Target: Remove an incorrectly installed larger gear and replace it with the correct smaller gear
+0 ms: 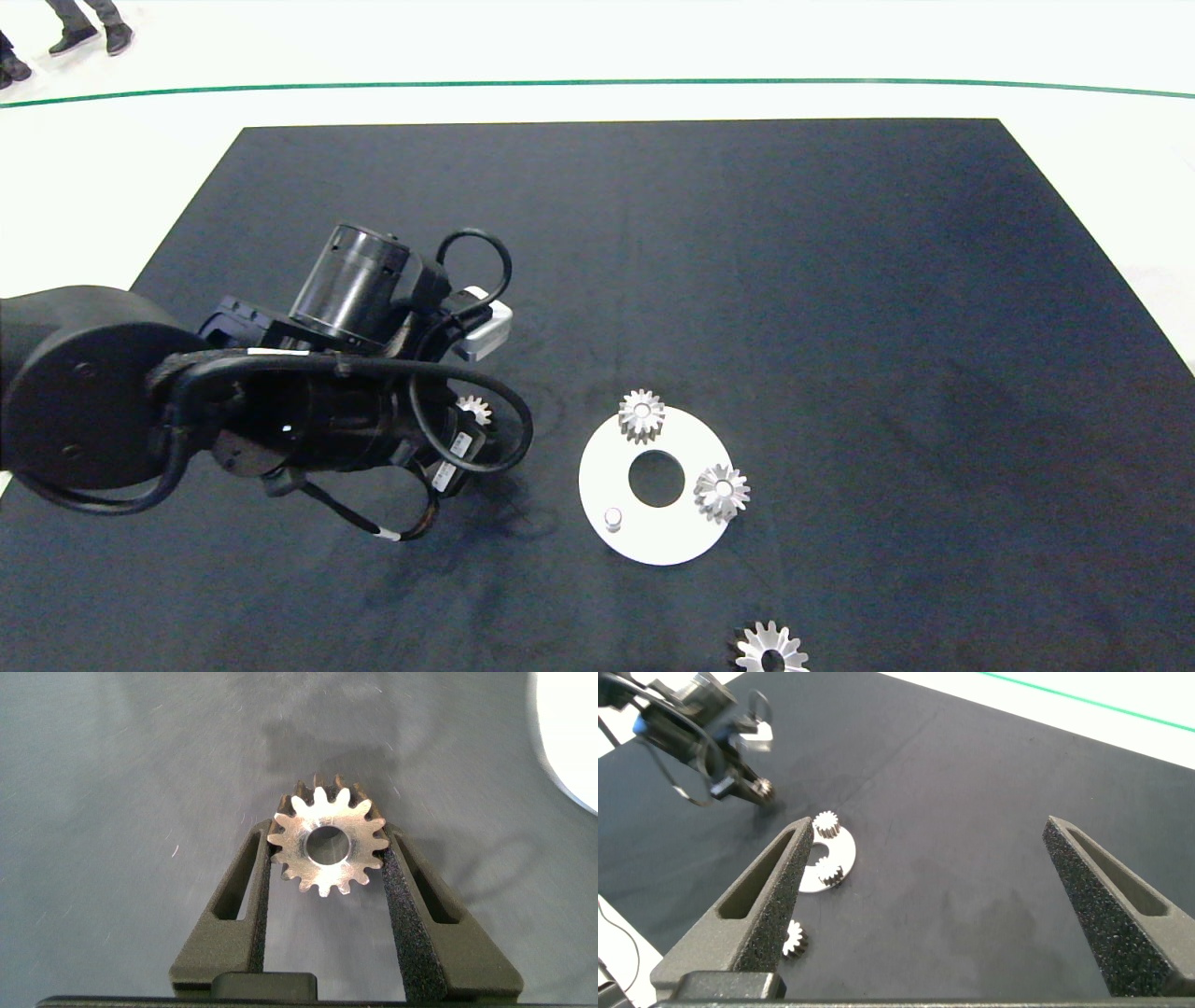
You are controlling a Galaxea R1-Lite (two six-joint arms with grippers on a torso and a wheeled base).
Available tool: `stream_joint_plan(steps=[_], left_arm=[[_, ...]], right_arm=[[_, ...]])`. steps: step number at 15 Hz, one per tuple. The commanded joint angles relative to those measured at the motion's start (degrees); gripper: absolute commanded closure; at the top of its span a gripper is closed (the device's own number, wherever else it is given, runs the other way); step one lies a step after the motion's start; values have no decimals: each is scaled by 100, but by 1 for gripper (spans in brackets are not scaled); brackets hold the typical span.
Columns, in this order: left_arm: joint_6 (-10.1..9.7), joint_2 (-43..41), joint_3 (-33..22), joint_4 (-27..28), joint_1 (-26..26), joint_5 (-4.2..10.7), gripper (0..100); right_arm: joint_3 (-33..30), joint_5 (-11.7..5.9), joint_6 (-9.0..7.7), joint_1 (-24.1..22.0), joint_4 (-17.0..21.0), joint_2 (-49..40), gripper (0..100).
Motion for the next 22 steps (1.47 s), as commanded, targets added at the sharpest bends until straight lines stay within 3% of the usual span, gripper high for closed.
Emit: stream_joint_plan(steps=[1,4,9,10,12,15,17,19,21,22], left_arm=[[-71,-839,189,620,-599,22,85],[-598,-812,13,1104,-1373,31,91],[-633,-232,-743,1693,-1680,66,100],[-642,-127,-813,1693,-1751,119,100],[-721,155,-936,1684,-1926,470,100],[-967,392,-1156,1684,-2190,532,100],[-1099,585,-1297,1675,-2348,795,100],[-1178,708,-1367,1675,-2401,822,100],[-1336,937,-1499,1675,-2427,1085,100],[-1442,1007,-1569,1675,-2427,1129,100]], right_arm=[[55,-10,-12,0,6,37,0],[91,-10,-12,0,6,37,0],[143,-10,-12,0,6,46,0],[143,-10,-12,0,6,55,0],[161,-10,-12,0,6,55,0],[187,8,-12,0,6,55,0],[205,8,-12,0,6,64,0],[205,8,-12,0,6,64,0],[214,8,-12,0,6,64,0],[214,8,-12,0,6,64,0]])
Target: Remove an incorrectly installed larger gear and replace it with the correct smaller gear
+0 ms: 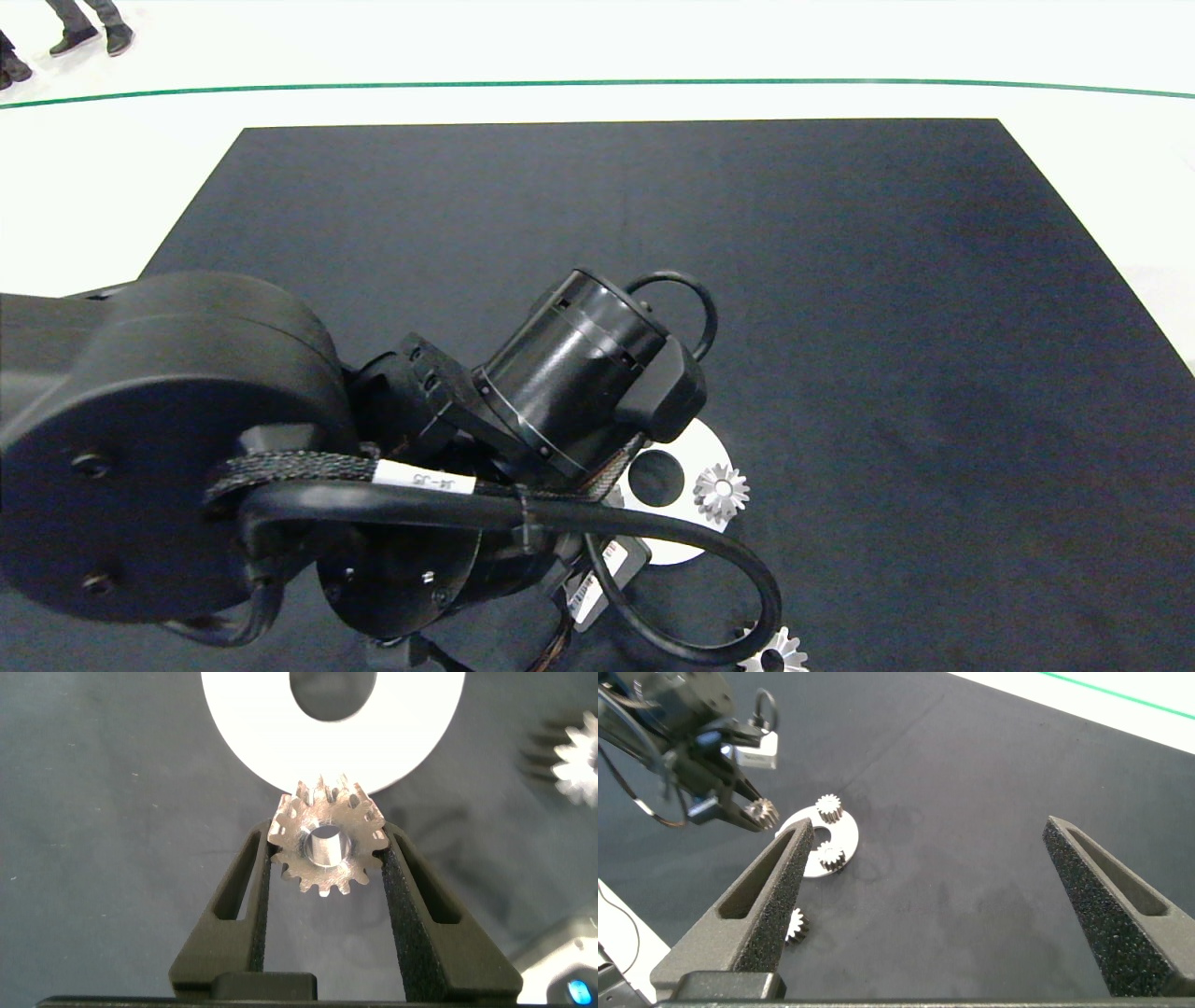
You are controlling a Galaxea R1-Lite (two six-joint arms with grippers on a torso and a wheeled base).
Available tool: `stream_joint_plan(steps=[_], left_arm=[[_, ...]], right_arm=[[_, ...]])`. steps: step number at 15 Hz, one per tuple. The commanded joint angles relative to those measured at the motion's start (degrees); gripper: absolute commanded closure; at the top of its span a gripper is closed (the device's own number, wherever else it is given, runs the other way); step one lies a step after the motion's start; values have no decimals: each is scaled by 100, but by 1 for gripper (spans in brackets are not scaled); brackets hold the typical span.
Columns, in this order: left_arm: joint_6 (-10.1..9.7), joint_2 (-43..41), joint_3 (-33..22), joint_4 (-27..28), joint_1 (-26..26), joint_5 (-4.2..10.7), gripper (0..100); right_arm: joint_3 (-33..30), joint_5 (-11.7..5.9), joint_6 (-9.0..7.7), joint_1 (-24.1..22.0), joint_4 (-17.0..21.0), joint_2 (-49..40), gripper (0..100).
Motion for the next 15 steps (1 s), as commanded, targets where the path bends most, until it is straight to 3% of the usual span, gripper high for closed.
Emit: stream_joint_plan(steps=[1,15], left_arm=[[-122,315,-158,16,-21,97,100],[-34,474,-123,7,120,176,100]], right_arm=[[10,-10,-12,12,6,11,0],[19,-10,-12,12,6,3,0]])
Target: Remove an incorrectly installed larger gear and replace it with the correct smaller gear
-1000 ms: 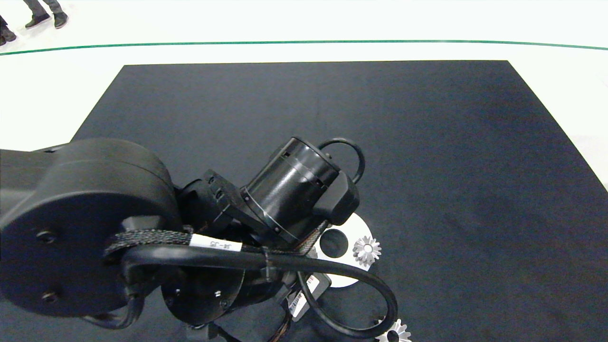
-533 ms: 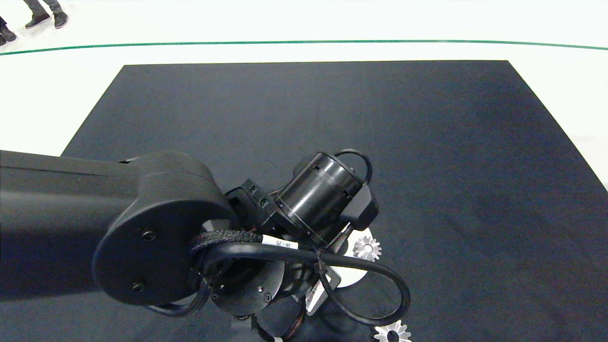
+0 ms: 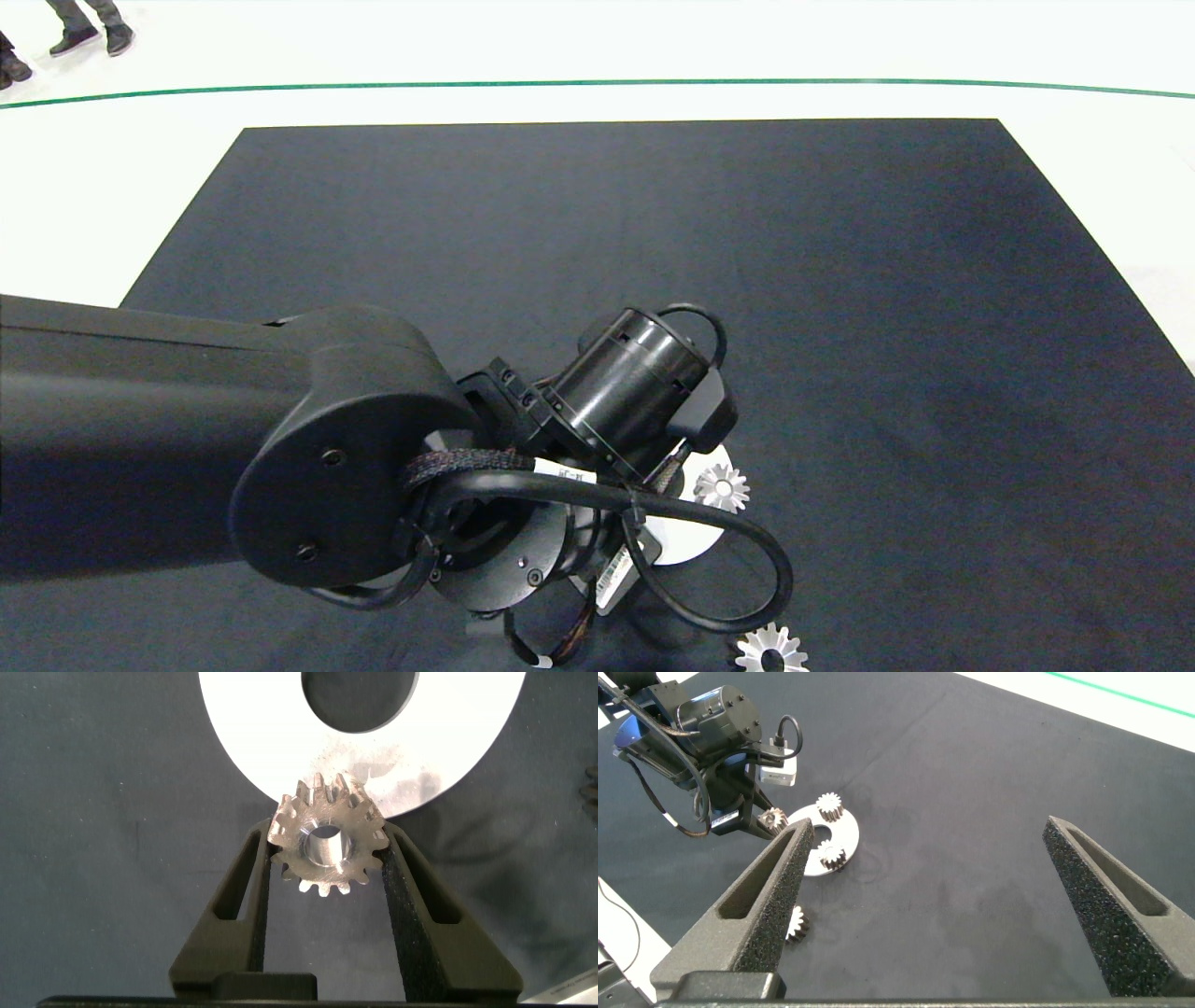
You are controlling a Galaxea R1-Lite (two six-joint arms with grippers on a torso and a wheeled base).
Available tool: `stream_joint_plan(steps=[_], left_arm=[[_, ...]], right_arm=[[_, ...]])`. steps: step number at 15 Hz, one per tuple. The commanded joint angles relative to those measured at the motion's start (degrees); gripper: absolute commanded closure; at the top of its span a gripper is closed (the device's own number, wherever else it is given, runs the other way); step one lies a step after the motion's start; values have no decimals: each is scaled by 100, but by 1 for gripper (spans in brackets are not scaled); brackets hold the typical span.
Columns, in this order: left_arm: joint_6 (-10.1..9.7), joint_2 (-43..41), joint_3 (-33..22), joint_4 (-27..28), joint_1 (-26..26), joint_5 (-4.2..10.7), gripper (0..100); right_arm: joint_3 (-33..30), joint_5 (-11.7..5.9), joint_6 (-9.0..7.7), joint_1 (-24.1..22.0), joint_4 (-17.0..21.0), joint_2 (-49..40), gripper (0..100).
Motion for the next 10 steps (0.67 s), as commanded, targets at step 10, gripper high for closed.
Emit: stream_joint_plan(steps=[10], left_arm=[[-34,48,35,22,-141,13,100]], right_arm=[[-3,-10,-12,3,9,0,0]])
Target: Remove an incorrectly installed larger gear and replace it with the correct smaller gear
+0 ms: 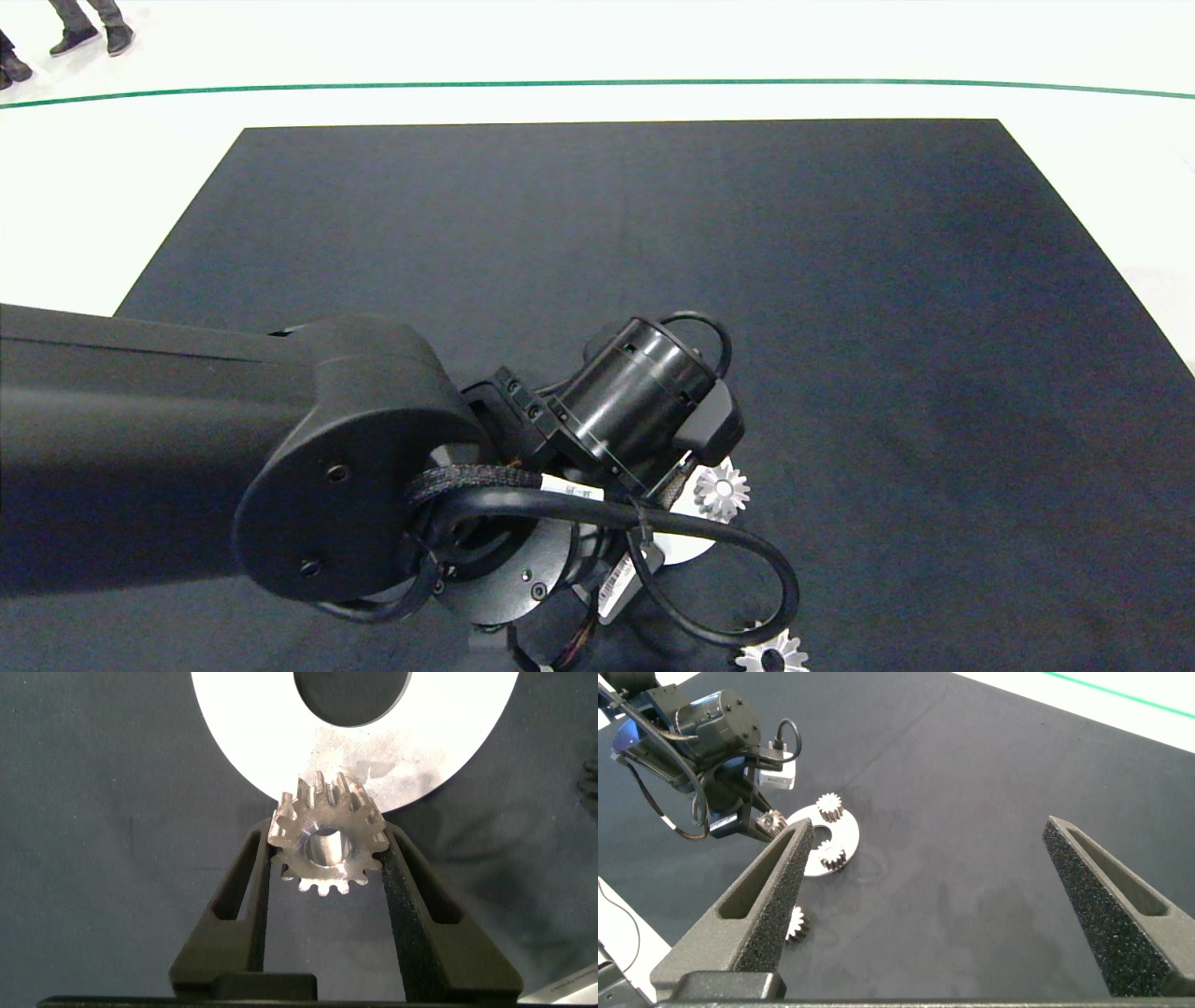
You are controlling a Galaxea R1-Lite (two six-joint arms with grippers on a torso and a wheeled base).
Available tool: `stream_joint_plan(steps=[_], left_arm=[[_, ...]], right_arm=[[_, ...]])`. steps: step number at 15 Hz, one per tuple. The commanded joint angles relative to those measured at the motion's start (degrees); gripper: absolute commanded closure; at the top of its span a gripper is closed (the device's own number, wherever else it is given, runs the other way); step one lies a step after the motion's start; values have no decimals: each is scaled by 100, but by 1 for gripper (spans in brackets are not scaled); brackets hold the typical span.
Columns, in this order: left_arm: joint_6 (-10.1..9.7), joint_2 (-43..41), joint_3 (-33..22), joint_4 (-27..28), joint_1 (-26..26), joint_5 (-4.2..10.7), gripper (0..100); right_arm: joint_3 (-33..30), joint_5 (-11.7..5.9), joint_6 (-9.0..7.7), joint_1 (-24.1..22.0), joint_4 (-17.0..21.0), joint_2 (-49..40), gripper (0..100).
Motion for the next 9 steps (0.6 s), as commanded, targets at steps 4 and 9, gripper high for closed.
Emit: stream_joint_plan(steps=[4,9], left_arm=[[-2,93,-46,3,-65,10,100],[34,101,-195,20,102,10,100]], right_arm=[[2,-12,-10,3,9,3,0],[2,-12,-10,3,9,3,0]])
